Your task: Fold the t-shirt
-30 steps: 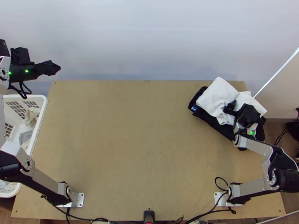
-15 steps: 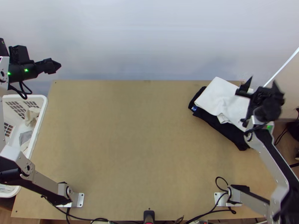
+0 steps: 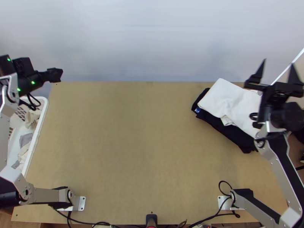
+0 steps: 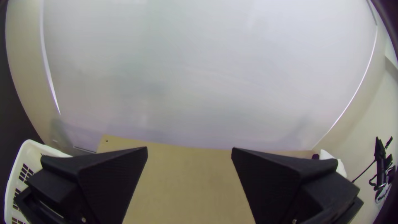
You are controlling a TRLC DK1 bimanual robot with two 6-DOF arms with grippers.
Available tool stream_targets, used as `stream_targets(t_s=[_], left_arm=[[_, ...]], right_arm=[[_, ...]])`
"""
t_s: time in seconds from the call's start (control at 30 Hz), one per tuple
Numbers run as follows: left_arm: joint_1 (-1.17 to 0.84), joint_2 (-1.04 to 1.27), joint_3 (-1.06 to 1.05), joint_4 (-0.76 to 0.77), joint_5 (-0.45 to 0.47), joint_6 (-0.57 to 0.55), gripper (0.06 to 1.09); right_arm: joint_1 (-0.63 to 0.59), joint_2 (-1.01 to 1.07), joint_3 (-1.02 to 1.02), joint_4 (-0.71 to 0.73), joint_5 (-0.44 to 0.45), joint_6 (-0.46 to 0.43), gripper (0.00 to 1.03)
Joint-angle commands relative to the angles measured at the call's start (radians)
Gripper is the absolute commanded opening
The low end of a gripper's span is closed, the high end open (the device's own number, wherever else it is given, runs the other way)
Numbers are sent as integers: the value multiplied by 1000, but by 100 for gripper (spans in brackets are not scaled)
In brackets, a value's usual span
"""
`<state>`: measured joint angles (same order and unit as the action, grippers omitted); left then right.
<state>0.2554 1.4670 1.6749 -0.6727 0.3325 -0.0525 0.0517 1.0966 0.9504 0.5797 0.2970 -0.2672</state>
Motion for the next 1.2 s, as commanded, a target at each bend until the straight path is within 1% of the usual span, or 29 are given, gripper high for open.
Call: stream_targets(t_s=[0.0,0.1,0.2,0.27,0.4,0.6,0.77,0.9,0.93,1.0,1.03,1.17], left_arm=[[4,-51,-198,136,-53,-1,104],[10,-57,-195,137,-56,2,104],[24,-73,-181,136,-72,3,104],[30,-82,-185,136,-93,14,104],[62,-105,-227,147,-118,23,104],[79,-157,-379,268,-151,57,104],[84,-191,-400,334,-161,49,104],[53,-263,-458,420,-165,31,104],[42,-281,-489,435,-181,29,104],[12,-338,-578,478,-242,22,104],[5,-386,-638,533,-257,20,104],[-4,-631,-925,805,-260,-17,104]], right_arm=[[-9,178,-124,69,-84,178,99],[-46,362,-199,218,-104,217,99],[-101,500,-245,330,-144,289,99],[-124,574,-265,397,-150,293,99],[-145,640,-263,410,-150,318,99],[-138,663,-205,408,-151,303,99],[-141,442,-61,382,-154,299,99],[-136,217,-16,384,-156,296,99],[-136,163,-13,384,-156,299,99],[-133,57,-18,381,-159,309,99],[-130,-10,-41,381,-174,310,99],[-128,-307,-194,371,-274,330,99]])
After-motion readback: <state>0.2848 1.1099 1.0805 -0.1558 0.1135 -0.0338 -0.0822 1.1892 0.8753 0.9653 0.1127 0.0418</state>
